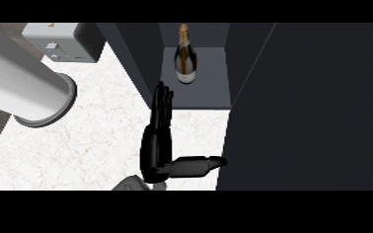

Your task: Pick up the wine, place it into the cabinet and close the cabinet

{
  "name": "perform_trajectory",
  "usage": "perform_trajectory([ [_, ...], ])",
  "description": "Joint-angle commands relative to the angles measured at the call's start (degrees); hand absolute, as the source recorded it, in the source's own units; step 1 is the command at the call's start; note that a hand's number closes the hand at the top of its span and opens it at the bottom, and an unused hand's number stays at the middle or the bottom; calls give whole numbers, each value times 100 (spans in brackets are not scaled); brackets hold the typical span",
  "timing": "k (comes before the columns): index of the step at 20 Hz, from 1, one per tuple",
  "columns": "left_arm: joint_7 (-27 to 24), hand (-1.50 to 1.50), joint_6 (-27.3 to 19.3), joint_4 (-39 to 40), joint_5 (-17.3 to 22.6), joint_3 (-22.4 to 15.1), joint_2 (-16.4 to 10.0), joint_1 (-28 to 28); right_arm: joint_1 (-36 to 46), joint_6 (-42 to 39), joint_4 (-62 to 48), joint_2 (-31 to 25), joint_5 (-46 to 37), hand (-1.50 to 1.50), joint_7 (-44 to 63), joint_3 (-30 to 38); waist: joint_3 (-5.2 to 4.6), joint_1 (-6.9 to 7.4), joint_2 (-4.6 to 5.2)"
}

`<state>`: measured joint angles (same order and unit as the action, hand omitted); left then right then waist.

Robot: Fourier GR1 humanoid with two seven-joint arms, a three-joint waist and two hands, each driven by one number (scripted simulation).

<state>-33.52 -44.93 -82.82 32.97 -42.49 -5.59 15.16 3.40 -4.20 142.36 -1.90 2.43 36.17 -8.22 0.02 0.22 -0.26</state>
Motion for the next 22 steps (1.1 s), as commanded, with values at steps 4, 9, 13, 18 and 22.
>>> perform_trajectory([
  [4,158,-150,-239,-1243,-534,-363,-181,-1030,-119,-133,119,-27,365,-150,-117,199,-1,-10,15],
  [9,89,-150,235,-2171,-490,-444,-1060,-1712,-251,-262,594,-110,881,-150,473,132,-4,3,6],
  [13,178,-150,565,-2590,-487,-463,-1533,-2001,-658,-625,310,-85,802,150,164,-286,-1,-11,9],
  [18,217,-150,1204,-3160,-282,-4,-2290,-2452,-385,-754,243,-127,519,150,128,-448,-3,11,12],
  [22,46,-150,1515,-3349,-173,249,-2480,-2854,-532,-753,730,-181,964,150,632,-445,-5,-1,7],
])
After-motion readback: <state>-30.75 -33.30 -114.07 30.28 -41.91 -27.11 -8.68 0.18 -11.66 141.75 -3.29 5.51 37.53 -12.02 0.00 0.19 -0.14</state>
